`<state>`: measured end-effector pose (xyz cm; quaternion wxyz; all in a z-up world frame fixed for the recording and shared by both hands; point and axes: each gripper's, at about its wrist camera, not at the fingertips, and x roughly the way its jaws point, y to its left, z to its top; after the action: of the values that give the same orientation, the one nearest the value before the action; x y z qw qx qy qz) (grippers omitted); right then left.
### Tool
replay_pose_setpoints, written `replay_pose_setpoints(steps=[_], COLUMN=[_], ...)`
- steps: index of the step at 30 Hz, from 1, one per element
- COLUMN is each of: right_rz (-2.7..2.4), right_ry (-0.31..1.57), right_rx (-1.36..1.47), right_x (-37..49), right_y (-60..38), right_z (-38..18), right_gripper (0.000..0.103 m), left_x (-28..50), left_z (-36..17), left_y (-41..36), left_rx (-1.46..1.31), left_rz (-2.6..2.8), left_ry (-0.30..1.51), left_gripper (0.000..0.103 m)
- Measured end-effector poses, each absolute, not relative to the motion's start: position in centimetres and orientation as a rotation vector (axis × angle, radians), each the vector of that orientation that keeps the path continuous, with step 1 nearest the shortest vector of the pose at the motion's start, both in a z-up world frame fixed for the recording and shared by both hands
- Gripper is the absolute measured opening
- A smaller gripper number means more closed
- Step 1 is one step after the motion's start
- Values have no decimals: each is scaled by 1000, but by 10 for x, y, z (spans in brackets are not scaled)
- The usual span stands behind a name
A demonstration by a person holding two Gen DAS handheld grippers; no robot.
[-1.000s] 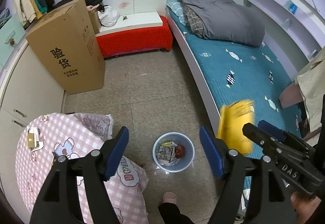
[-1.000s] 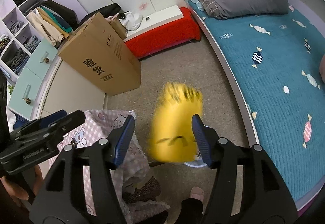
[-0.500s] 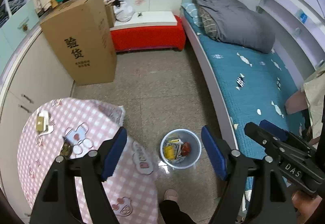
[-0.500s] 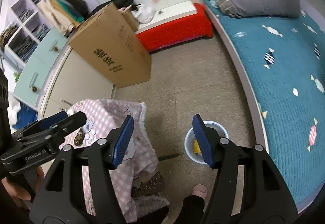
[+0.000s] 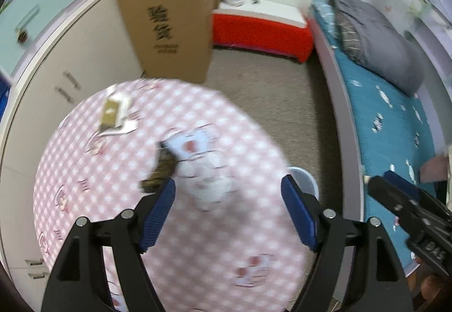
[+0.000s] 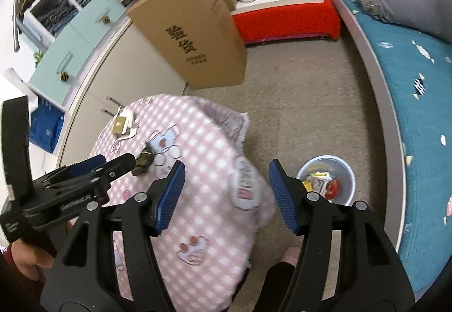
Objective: Collect trash
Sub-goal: 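Move both open tools back over the table toward the dark wrapper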
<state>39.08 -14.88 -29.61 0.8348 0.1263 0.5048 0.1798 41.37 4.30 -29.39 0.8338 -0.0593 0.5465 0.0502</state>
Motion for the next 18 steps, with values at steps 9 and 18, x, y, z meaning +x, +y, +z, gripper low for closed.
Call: replay_pose_setpoints(steps=[9, 18], right_rz=[377, 284], right_ry=[1128, 1158], right_rx=[249, 255], right_x=[401, 401], right_y=[-63, -36], right_z=[-326, -341], right_gripper=[61, 61], left_x=[426, 449], left_z=[-352, -392], left_y=[122, 123], left_rx=[-148, -54], left_rz=[87, -67], left_ry=[1259, 1296], left_gripper=[75, 49])
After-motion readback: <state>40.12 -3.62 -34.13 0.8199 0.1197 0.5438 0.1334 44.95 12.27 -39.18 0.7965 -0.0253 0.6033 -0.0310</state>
